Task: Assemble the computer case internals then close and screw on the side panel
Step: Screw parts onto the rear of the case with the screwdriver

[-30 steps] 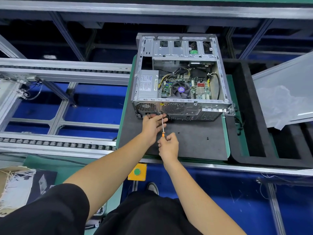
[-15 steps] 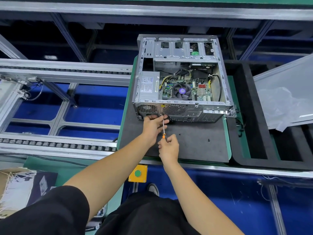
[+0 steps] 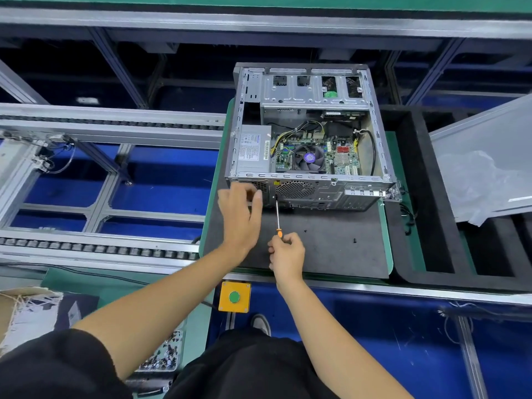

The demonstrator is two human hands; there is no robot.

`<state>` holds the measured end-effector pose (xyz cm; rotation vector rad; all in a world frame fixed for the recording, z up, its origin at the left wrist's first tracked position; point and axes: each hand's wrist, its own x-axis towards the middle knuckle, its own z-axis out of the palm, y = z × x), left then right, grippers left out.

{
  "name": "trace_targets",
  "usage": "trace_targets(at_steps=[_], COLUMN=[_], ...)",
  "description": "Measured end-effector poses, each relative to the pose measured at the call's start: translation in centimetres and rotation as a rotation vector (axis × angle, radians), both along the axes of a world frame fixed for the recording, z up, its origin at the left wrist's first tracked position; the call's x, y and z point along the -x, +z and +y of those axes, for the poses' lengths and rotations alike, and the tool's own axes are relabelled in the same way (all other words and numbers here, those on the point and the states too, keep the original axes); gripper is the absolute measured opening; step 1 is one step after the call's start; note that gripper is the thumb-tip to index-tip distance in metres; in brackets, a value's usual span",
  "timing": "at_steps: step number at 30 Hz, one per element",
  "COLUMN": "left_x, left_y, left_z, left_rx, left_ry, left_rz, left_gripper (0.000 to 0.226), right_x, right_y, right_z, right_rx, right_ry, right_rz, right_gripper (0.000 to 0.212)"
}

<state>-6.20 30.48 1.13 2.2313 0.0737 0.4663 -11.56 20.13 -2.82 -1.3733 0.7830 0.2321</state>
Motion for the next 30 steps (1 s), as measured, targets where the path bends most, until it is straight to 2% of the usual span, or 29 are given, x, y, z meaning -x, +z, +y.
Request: trace_targets(at_steps=[2, 4, 6, 10, 12, 16, 18, 21, 25, 28, 30], left_x=[-2.4, -5.9, -9.3, -13.8, -14.5, -15.1, -15.2, -15.4, -15.5, -15.6, -15.5], left_y=[2.1, 4.8, 7.1, 7.7, 6.7, 5.4, 5.2, 5.2, 5.0, 4.8, 4.7], left_z=[1.0, 1.6, 1.4, 0.5, 0.4, 0.6, 0.8, 0.8, 0.8, 0.8, 0.9], left_rx=[-0.235, -0.387, -0.501, -1.045, -1.186, -1.128, -1.118, -1.079, -1.057, -1.046, -1.037], left_ry=[-0.119, -0.316, -0.524, -0.825, -0.939, -0.991, -1.003, -1.02, -1.02, -1.009, -1.007], left_rz=[-0.228, -0.25, -0.128, 0.225, 0.192, 0.07, 0.074, 0.067, 0.064, 0.046, 0.038], left_gripper=[0.009, 0.022, 0.035, 0.094, 0.101, 0.095, 0.092, 0.079, 0.076, 0.073, 0.07], right_x=[0.0, 0.0, 0.0, 0.0, 0.0, 0.0, 0.1, 0.2, 0.1, 0.0, 0.0], right_y=[0.1, 0.0, 0.0, -0.1, -0.1, -0.1, -0.1, 0.1, 0.1, 0.3, 0.3], right_z=[0.2, 0.3, 0.2, 0.2, 0.3, 0.5, 0.4, 0.3, 0.0, 0.3, 0.3], right_rx=[-0.013, -0.011, -0.007, 0.022, 0.013, 0.002, 0.004, 0.054, 0.078, 0.094, 0.094], right_ry=[-0.019, -0.033, -0.059, -0.073, -0.086, -0.082, -0.071, -0.064, -0.056, -0.07, -0.067], right_rz=[0.023, 0.033, 0.031, 0.05, 0.055, 0.038, 0.042, 0.037, 0.037, 0.038, 0.053], right_gripper=[0.015, 0.013, 0.006, 0.015, 0.017, 0.008, 0.02, 0.011, 0.021, 0.01, 0.02])
